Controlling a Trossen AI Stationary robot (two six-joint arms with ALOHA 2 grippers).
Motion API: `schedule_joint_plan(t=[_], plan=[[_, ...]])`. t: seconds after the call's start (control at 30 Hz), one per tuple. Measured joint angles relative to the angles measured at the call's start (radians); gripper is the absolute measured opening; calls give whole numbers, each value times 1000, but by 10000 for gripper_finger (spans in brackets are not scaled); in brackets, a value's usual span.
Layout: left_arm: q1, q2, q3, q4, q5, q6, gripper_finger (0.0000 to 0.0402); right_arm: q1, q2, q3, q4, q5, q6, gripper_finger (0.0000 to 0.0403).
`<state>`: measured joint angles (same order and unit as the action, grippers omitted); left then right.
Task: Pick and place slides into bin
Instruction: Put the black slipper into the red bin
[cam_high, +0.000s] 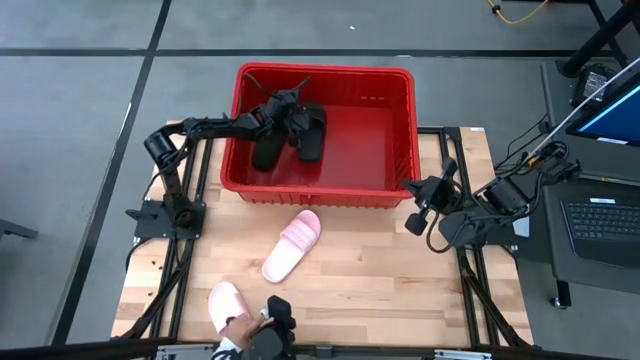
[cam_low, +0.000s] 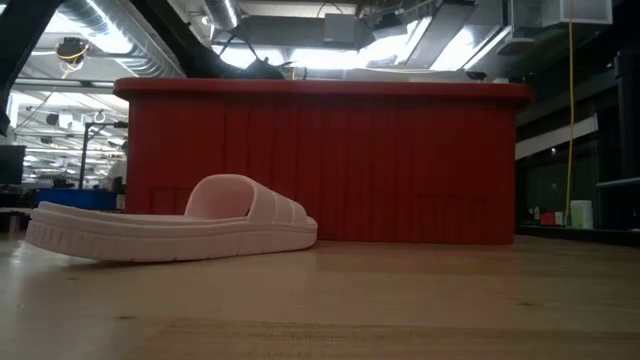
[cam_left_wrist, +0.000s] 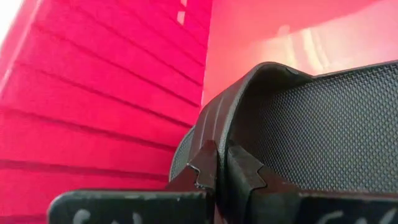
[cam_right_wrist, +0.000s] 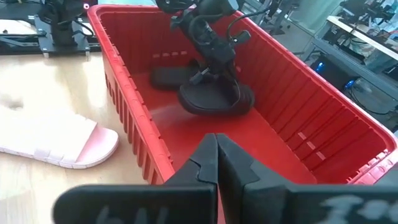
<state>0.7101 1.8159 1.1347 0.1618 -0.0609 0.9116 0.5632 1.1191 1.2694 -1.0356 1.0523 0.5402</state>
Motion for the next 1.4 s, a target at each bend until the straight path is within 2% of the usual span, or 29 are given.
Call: schedule_joint_plan(t=[0.6,0.77,1.13,1.4], plan=[[47,21,0,-35,47,18,4,-2,0,0,2,0,27,2],[72,21,0,-60,113,15,7,-2,0,0,6,0,27,2],[85,21,0,-62,124,0,19,-2,0,0,13,0,26,2],[85,21,0,-69,124,-115,30,-2,0,0,36,0,0,2]])
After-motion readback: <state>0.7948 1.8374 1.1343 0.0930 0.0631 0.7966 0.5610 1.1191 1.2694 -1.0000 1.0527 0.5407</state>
